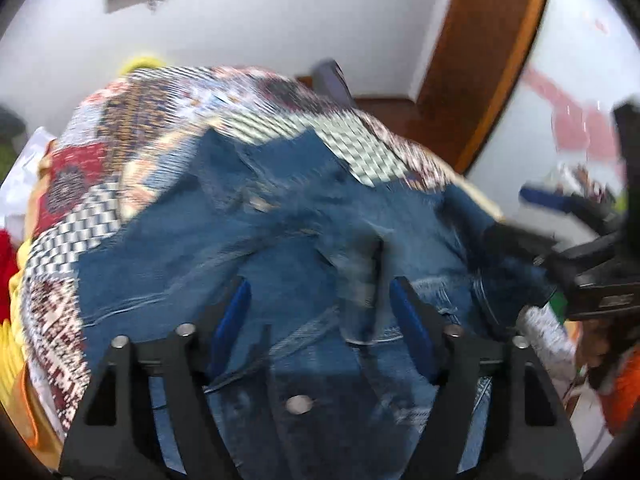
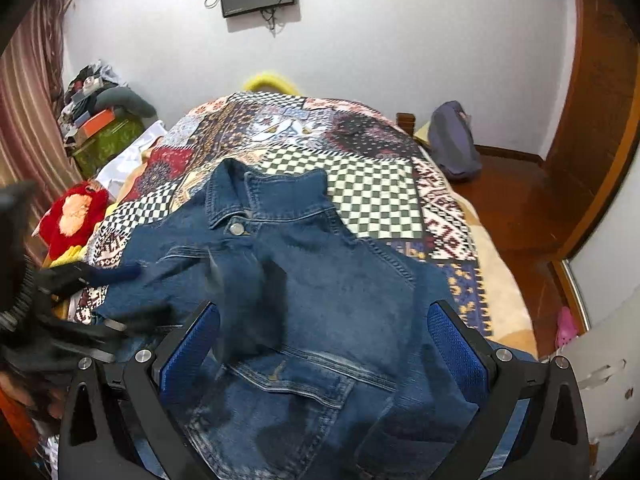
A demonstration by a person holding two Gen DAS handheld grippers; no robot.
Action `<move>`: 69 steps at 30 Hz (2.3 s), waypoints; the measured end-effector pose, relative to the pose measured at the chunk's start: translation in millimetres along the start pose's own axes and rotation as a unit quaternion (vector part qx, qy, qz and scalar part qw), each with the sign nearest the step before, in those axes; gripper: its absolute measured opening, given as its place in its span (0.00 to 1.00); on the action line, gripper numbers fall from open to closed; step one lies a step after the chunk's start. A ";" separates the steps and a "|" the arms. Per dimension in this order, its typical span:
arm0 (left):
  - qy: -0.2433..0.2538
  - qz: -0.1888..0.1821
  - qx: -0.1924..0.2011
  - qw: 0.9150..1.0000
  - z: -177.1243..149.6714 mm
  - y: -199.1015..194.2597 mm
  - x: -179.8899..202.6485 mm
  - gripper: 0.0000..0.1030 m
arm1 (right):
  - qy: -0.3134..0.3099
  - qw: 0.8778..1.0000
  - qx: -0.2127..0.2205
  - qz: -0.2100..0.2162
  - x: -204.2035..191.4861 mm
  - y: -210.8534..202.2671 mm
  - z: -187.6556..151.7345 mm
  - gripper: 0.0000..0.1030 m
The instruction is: Fold large clothes
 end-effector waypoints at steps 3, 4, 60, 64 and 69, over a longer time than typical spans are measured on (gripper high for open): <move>-0.015 0.046 0.014 0.999 1.7 -18.6 -38.2 0.84 | -0.008 1.000 -0.013 0.023 -17.5 13.5 -0.4 1.00; -0.017 0.074 0.013 0.997 -1.9 -21.9 -56.5 0.84 | -0.012 0.999 -0.023 0.033 -24.7 20.8 -2.4 1.00; -0.093 0.161 -0.112 0.976 -119.4 16.0 -158.3 0.93 | -0.062 0.990 -0.113 -0.055 15.3 50.3 -44.8 0.40; -0.081 0.163 -0.113 0.977 -120.2 13.6 -155.0 0.93 | -0.064 0.992 -0.085 -0.070 20.5 36.5 -27.6 0.40; -0.023 0.188 -0.093 0.977 -96.9 4.4 -137.7 0.92 | -0.035 0.996 -0.082 0.004 -7.9 45.3 -10.8 0.40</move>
Point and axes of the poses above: each gripper's, at about its wrist camera, not at the fingertips, and y roughly the way its jaws point, x to its right, z to its top, the point moved 5 cm from there along y, roughly the way its jaws point, and after that the axes turned 12 degrees about x, right-handed, at the moved point
